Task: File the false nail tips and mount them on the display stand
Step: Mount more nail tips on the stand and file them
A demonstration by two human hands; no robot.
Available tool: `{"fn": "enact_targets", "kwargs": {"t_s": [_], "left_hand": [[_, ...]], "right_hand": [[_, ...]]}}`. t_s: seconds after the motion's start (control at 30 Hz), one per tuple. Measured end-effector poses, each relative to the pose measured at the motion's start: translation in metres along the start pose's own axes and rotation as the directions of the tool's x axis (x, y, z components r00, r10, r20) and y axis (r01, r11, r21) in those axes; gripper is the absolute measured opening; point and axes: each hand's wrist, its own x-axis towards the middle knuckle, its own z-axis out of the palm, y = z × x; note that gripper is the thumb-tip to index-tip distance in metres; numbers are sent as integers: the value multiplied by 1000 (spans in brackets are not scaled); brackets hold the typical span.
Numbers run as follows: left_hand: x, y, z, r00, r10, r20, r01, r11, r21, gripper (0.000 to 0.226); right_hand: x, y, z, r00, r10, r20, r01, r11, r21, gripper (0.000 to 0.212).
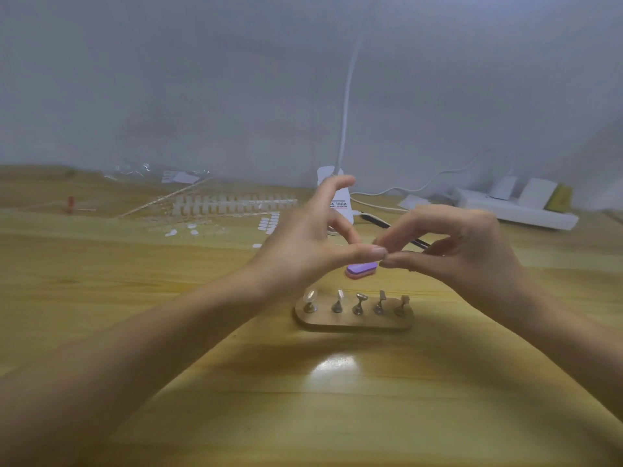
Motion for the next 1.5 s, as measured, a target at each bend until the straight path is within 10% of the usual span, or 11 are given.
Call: {"fn": "enact_targets", "kwargs": {"t_s": [0.23, 1.5], "left_hand": [[-27, -11, 18, 996, 44, 77, -68, 935, 347, 90], [-30, -22, 25, 1000, -8, -6, 8, 989, 145, 78]], "right_hand": [[-26, 12, 19, 988, 135, 70, -141, 986, 86, 15], [-35, 12, 43, 974, 224, -29, -224, 975, 2, 14]]}}
